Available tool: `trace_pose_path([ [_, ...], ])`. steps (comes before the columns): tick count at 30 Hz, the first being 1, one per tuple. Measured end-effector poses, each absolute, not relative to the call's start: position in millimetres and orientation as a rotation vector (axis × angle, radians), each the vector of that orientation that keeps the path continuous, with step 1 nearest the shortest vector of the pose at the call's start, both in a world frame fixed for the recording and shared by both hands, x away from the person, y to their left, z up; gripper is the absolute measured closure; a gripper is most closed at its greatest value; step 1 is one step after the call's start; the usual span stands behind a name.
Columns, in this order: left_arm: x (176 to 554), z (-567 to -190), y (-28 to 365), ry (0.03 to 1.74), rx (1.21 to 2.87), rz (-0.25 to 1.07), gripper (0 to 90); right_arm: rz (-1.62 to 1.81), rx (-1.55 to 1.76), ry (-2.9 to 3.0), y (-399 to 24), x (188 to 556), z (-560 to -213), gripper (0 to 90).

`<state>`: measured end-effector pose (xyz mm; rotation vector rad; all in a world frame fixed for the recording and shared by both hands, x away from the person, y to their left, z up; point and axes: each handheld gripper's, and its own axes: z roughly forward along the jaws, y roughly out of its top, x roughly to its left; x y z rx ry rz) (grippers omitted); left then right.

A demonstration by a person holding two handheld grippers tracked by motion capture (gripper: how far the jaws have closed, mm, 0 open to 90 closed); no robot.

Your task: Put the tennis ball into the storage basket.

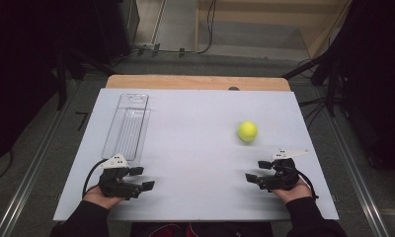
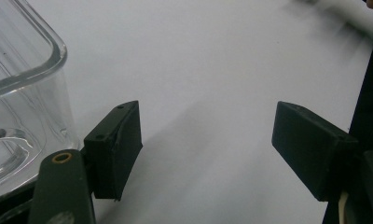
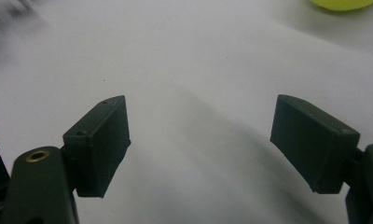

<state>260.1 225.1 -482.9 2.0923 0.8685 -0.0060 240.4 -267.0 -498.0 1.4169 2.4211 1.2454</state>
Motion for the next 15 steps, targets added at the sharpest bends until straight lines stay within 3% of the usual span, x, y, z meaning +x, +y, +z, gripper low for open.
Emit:
trace_pose_path([
  [15, 259.5, -482.2, 224.8, 0.863, 2.091, -0.003, 24.6, 1.255, 1.441, 2.418, -267.6, 242.7, -499.0, 14.2],
])
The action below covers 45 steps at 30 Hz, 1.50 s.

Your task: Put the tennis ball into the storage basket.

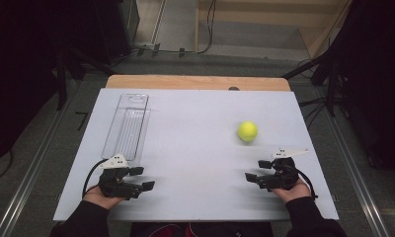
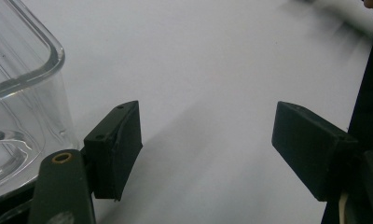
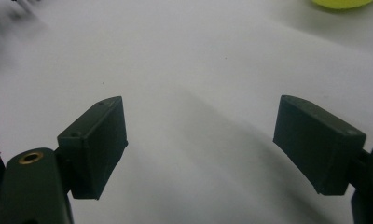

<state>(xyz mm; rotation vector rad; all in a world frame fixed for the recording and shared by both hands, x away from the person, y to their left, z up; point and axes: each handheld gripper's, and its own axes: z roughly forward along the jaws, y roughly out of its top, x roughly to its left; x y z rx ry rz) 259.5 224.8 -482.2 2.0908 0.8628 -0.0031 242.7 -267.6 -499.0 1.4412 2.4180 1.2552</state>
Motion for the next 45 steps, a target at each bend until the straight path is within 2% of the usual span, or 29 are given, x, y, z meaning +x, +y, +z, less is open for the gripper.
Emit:
trace_pose_path([
  [5, 259.6, -482.3, 224.6, 0.863, 2.092, -0.002, 24.6, 1.251, 1.447, 2.407, -267.3, 243.2, -499.2, 9.0],
  [45, 259.6, -480.6, 225.3, 0.867, 2.081, -0.006, 24.5, 1.259, 1.452, 2.408, -265.4, 243.9, -496.8, 9.1],
])
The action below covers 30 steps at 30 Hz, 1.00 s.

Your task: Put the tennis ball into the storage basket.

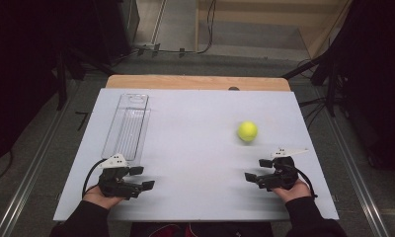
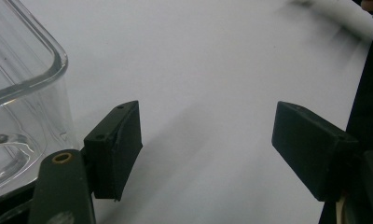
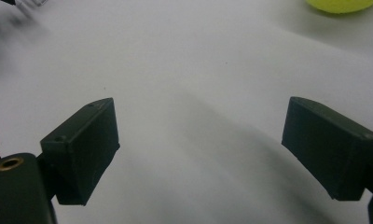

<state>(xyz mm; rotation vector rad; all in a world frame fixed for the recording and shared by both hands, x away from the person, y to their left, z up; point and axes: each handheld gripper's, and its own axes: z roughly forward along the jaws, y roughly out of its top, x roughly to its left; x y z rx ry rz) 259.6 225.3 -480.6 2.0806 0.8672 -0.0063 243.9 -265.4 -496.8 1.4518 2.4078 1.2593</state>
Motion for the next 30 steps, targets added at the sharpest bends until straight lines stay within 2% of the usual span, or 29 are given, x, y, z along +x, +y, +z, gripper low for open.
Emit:
trace_pose_path([
  [30, 260.2, -480.8, 224.4, 0.867, 2.082, -0.008, 24.6, 1.224, 1.455, 2.368, -267.0, 274.8, -490.6, 11.2],
])
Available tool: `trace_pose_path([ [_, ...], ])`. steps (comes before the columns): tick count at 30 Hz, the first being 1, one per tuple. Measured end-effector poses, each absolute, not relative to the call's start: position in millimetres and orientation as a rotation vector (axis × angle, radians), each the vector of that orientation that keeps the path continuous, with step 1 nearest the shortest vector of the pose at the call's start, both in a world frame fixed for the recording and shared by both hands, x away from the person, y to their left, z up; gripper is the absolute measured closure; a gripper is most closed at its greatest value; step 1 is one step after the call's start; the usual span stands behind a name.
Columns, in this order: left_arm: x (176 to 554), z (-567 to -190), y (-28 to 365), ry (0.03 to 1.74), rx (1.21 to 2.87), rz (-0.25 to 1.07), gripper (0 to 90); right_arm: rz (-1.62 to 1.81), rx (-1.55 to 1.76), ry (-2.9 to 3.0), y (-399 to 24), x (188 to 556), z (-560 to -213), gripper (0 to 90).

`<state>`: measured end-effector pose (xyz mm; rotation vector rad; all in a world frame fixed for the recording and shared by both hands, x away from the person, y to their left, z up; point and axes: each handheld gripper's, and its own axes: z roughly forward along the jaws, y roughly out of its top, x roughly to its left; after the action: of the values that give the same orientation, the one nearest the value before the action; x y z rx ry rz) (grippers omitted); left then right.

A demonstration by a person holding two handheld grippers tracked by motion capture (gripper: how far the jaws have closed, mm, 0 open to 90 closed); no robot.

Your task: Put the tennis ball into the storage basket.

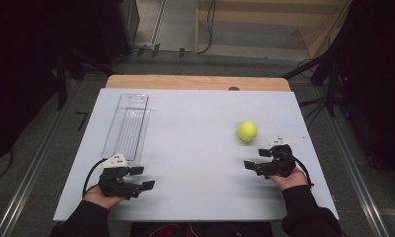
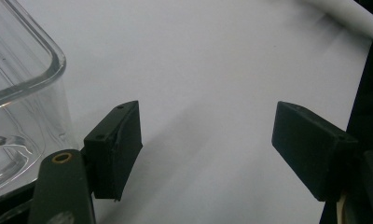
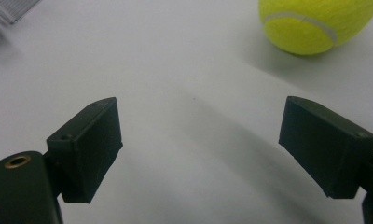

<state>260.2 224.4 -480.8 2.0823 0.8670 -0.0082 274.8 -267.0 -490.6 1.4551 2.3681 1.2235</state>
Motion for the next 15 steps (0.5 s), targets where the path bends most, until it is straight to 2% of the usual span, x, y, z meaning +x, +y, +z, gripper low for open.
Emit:
trace_pose_path([
  [7, 260.2, -480.8, 224.4, 0.867, 2.083, -0.006, 24.6, 1.228, 1.452, 2.359, -269.4, 280.5, -484.1, 9.2],
  [8, 260.3, -480.8, 224.5, 0.867, 2.084, -0.007, 24.6, 1.227, 1.449, 2.356, -269.5, 281.1, -483.5, 7.9],
  [9, 260.2, -480.8, 224.5, 0.869, 2.082, -0.008, 24.6, 1.228, 1.445, 2.355, -269.2, 282.0, -483.2, 1.3],
  [10, 260.2, -480.7, 224.5, 0.869, 2.083, -0.007, 24.5, 1.226, 1.449, 2.358, -268.3, 283.5, -483.0, 0.0],
  [15, 260.0, -480.6, 224.8, 0.869, 2.085, -0.004, 24.6, 1.200, 1.431, 2.370, -266.0, 288.4, -478.6, 0.0],
])
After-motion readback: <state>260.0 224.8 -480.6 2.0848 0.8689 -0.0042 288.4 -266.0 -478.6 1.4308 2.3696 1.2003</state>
